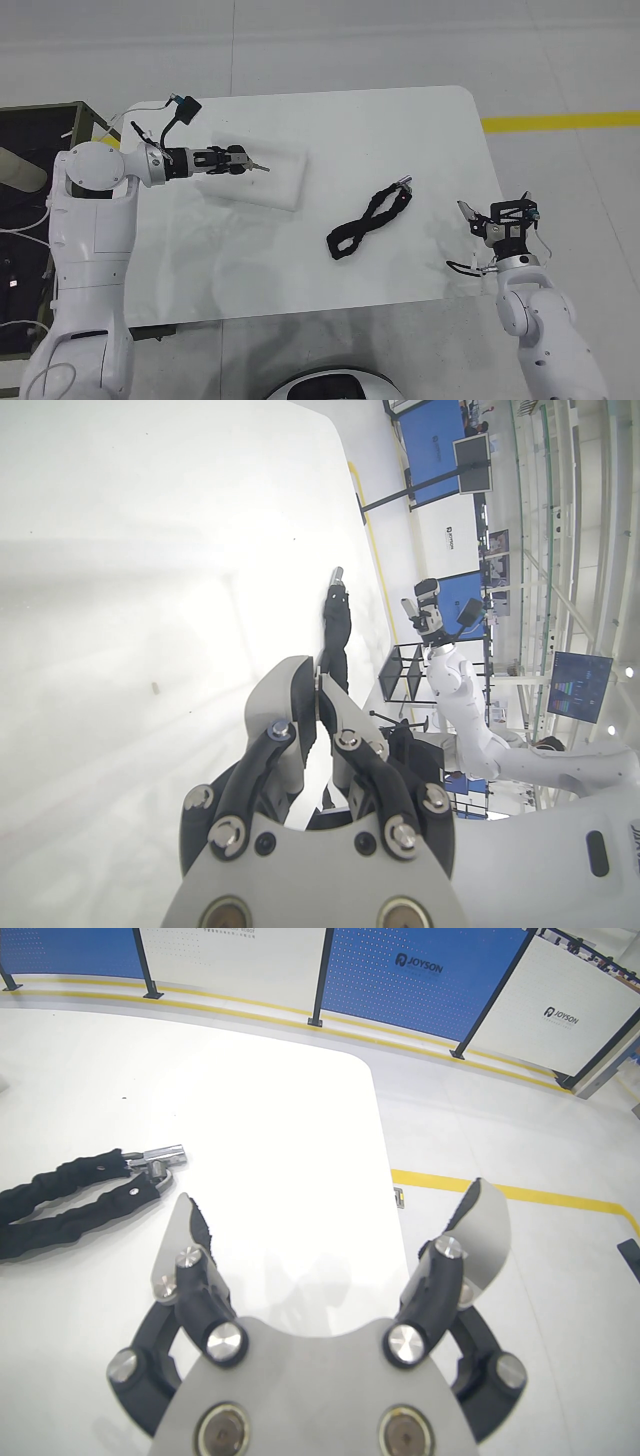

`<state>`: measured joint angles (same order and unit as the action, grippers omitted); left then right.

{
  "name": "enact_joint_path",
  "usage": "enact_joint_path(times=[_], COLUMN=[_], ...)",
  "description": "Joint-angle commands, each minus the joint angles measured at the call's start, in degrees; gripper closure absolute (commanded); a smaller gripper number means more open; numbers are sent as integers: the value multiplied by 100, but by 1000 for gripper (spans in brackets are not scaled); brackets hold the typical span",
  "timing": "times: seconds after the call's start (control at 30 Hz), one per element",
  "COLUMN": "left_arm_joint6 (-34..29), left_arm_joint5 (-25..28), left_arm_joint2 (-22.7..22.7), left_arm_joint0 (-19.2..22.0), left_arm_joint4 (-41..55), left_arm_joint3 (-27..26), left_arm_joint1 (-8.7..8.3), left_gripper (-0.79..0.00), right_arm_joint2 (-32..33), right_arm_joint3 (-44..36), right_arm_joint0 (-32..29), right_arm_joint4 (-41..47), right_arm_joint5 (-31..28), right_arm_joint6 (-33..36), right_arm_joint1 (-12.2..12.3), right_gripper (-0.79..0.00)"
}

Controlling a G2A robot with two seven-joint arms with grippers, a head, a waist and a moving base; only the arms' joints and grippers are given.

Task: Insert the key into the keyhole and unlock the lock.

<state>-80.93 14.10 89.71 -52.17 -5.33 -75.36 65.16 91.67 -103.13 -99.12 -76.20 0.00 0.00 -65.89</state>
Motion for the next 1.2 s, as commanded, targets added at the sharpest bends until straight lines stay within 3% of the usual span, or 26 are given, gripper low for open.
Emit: enact_joint_path(times=[0.0, 0.43, 0.5, 0.57, 0.83, 0.9, 1.17], left_arm_joint6=[0, 0, 0, 0, 0, 0, 0], left_arm_joint5=[1, 1, 1, 1, 1, 1, 1], left_arm_joint2=[0, 0, 0, 0, 0, 0, 0], left_arm_joint0=[0, 0, 0, 0, 0, 0, 0], left_arm_joint4=[1, 1, 1, 1, 1, 1, 1], left_arm_joint3=[1, 1, 1, 1, 1, 1, 1], left_arm_joint1=[0, 0, 0, 0, 0, 0, 0], left_gripper=[0, 0, 0, 0, 0, 0, 0], right_arm_joint2=[0, -24, -182, -403, -2140, -2336, -2336], right_arm_joint3=[0, -132, -515, -847, -1038, -970, -970], right_arm_joint0=[0, -85, -29, 323, 2142, 2397, 2397], right_arm_joint4=[0, 113, 565, 1002, 527, 368, 368], right_arm_joint5=[0, -58, 11, 693, 2320, 2578, 2578], right_arm_joint6=[0, -16, 741, 1550, 4712, 4897, 4897], right_arm_joint1=[0, -7, -40, -105, -375, -433, -433], right_gripper=[-785, -785, -785, -785, -785, -785, -785])
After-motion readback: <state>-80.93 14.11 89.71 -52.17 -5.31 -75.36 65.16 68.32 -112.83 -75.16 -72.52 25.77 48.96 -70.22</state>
